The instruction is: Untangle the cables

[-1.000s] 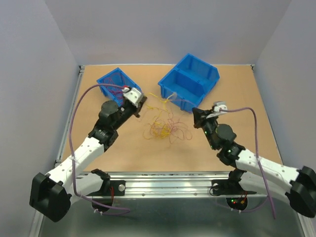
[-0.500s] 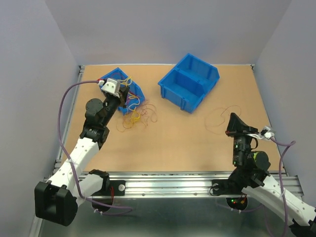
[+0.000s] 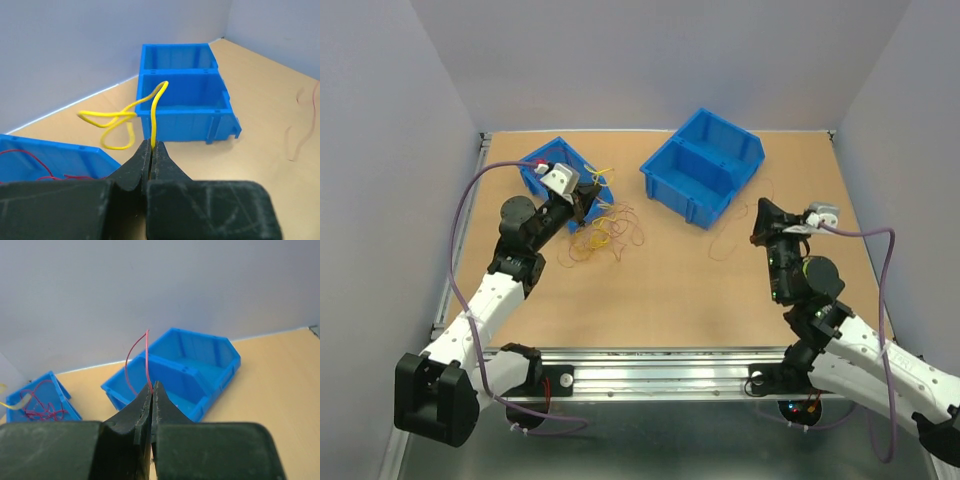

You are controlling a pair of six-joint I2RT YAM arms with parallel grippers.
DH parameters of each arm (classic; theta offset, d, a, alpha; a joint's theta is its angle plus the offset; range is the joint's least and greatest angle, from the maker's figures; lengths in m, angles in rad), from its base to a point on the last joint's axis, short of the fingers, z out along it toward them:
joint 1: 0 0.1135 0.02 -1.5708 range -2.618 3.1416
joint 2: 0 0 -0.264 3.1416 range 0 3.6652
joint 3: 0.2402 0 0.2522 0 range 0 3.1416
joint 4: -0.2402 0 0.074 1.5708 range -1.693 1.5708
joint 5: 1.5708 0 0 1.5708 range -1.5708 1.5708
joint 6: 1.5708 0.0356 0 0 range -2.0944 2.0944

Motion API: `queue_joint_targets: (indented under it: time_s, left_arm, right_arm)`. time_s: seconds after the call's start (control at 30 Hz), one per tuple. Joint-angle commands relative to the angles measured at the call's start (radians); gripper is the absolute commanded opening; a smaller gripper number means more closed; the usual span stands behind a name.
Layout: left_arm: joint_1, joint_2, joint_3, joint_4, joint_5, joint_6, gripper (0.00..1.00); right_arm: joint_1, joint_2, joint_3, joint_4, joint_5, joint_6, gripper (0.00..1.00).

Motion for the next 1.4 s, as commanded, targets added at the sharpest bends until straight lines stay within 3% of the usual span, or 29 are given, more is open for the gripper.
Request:
queue_joint_targets:
  time_s: [0.0,0.43,0.83,1.1,1.37]
  left_arm:
    - [0.001,0.011,-0.005,0.073,0.051,0.017,0.00]
    - [-0.004,0.011,-0.015,0.079,0.150,0.028,0.00]
    - [-0.008,0.030,-0.013,0.079,0.153,0.032,0.00]
    - [-0.007,0.025,-0.016,0.080,0.147,0.040,0.00]
    - [-0.008,0.030,-0.015,0.077,0.149,0.040,0.00]
  right_arm:
    - [0.005,0.108,0.215,0.083,-0.076,-0.127,0.01]
    - [-0.043,0.466,0.556,0.101,-0.269,-0.234,0.01]
    - [-0.287,0.728,0.726,0.089,-0.499,-0.018,0.01]
    - [-0.334,0.957,0.763,0.092,-0.499,0.049,0.01]
    - [-0.336,1.046,0.628,0.192,-0.536,0.095,0.01]
